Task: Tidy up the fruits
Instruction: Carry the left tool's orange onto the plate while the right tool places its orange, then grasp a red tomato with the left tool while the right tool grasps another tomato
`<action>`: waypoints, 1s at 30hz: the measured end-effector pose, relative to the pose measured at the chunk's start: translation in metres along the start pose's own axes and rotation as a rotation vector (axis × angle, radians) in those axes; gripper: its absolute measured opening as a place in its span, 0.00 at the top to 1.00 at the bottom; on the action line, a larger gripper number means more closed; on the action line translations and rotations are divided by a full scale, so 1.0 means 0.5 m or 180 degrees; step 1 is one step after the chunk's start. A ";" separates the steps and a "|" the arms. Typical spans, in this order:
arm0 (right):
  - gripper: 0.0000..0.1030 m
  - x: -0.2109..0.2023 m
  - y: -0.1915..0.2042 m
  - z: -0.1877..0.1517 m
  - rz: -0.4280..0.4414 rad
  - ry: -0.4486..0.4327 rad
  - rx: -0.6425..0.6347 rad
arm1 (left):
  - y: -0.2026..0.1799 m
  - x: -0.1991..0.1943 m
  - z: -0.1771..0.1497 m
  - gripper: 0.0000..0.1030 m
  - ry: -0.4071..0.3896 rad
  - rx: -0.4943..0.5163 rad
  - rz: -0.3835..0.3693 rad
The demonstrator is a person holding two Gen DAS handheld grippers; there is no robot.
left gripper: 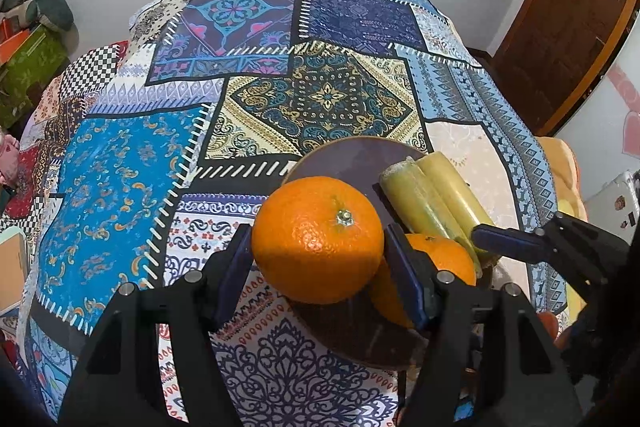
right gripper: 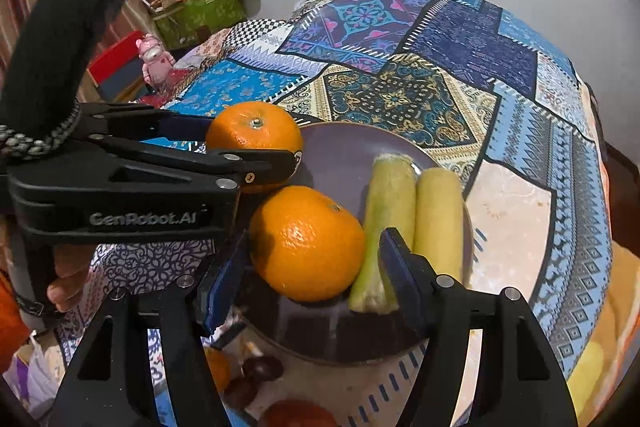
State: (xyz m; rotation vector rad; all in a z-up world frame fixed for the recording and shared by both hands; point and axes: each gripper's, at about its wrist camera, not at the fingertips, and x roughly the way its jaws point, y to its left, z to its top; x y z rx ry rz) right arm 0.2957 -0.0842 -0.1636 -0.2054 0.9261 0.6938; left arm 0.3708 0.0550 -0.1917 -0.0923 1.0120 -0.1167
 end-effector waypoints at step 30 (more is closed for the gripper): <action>0.37 -0.206 -0.080 -0.170 -0.0268 -0.0280 0.0630 | -0.085 -0.200 -0.179 0.35 -0.0209 0.0167 -0.0027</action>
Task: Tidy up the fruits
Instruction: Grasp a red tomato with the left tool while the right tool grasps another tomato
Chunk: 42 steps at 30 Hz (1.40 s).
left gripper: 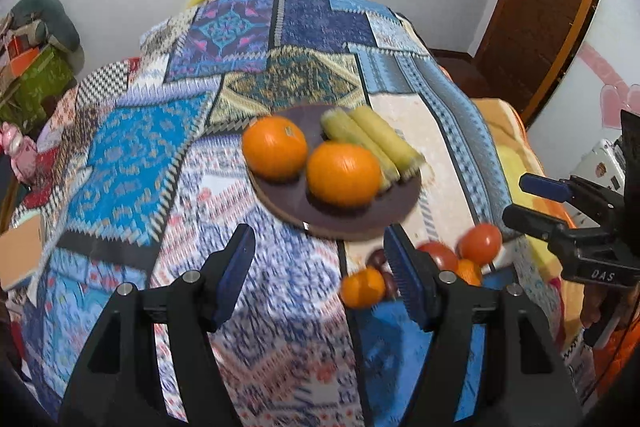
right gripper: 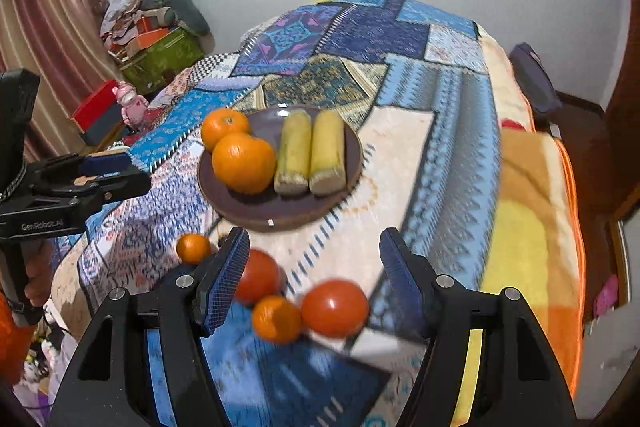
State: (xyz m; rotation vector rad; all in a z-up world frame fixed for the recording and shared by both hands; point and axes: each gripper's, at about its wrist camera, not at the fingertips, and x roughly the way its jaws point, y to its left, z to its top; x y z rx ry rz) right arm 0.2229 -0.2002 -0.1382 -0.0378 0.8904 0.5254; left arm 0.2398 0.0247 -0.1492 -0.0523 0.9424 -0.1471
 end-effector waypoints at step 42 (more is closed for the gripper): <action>0.56 0.054 -0.057 -0.083 0.0264 0.0259 0.0286 | -0.165 0.151 -0.047 0.43 0.0504 0.0048 -0.0396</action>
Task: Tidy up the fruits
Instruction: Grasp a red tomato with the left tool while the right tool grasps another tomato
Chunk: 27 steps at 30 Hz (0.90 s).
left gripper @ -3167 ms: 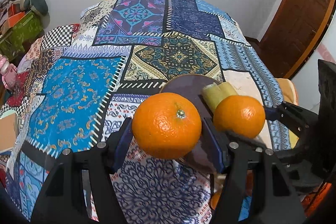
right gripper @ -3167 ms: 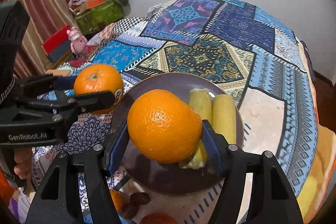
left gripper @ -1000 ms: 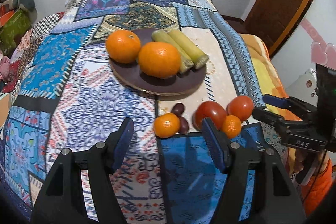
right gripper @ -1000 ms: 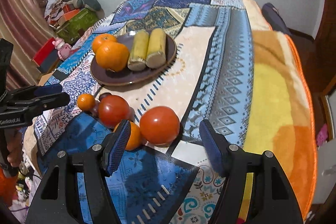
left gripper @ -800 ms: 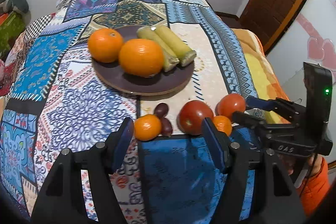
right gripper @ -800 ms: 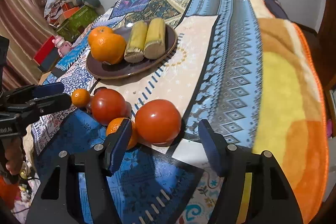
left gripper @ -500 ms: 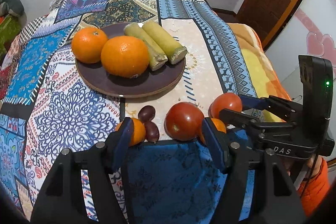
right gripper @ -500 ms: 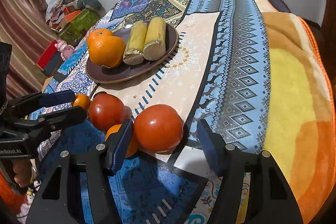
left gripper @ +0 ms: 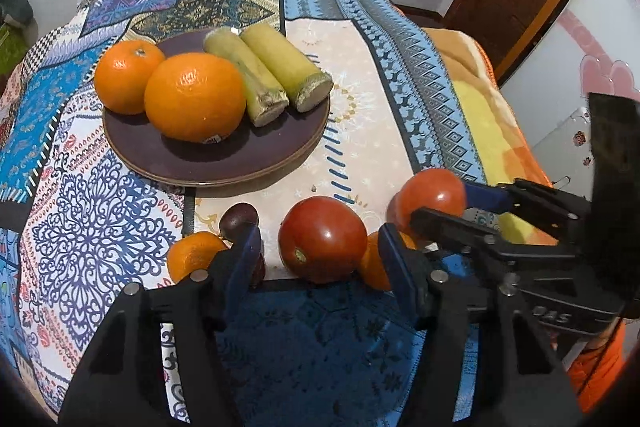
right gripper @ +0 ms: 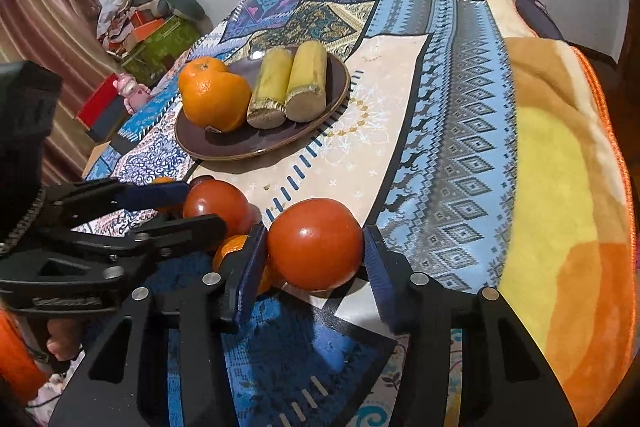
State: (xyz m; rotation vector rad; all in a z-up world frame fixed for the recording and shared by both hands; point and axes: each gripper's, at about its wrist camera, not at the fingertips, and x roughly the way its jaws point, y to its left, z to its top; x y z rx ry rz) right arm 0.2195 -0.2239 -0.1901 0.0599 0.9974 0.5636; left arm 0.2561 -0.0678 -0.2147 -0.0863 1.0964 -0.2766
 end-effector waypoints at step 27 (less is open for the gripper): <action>0.56 -0.047 0.046 0.088 0.0012 -0.0379 -0.0121 | 0.076 -0.147 0.024 0.54 -0.0551 -0.0185 0.0123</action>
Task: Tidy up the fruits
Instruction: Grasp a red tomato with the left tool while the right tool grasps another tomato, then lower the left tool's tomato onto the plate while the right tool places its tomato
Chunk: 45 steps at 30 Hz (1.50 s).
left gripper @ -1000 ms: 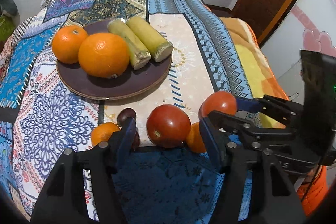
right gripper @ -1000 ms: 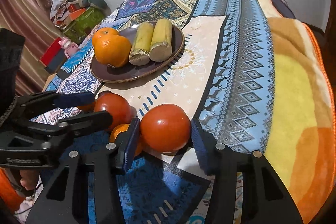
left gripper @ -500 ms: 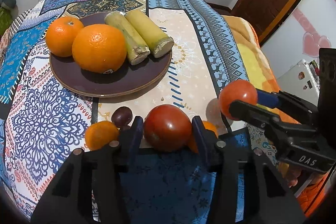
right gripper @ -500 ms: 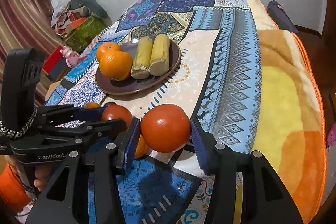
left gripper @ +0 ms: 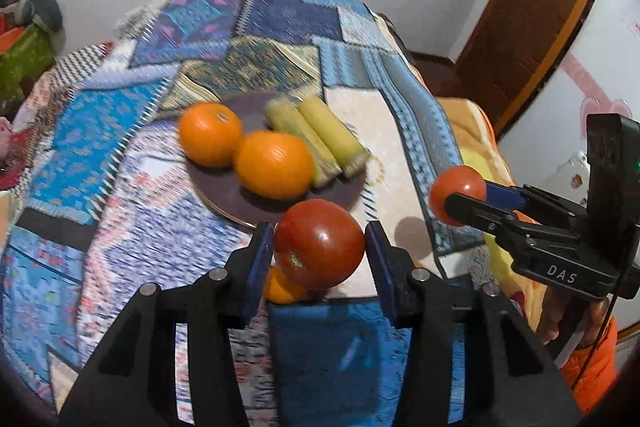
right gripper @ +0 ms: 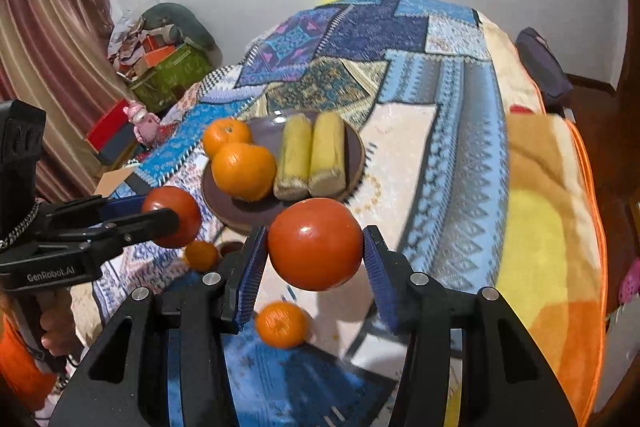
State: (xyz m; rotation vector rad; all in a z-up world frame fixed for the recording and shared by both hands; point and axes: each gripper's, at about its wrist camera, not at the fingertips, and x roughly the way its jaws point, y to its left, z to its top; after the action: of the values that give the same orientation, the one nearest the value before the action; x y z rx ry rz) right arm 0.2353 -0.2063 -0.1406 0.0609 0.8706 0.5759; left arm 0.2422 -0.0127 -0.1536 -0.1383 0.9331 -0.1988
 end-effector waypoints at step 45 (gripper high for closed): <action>0.56 0.271 0.106 0.167 0.0056 0.0351 -0.0497 | 0.155 0.111 0.079 0.54 0.0068 -0.0248 0.0221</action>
State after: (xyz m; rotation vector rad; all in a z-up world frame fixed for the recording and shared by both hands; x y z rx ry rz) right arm 0.3409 -0.0784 -0.1669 -0.1060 0.9300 0.6669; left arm 0.3149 0.0512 -0.1895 -0.1755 0.9657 -0.0999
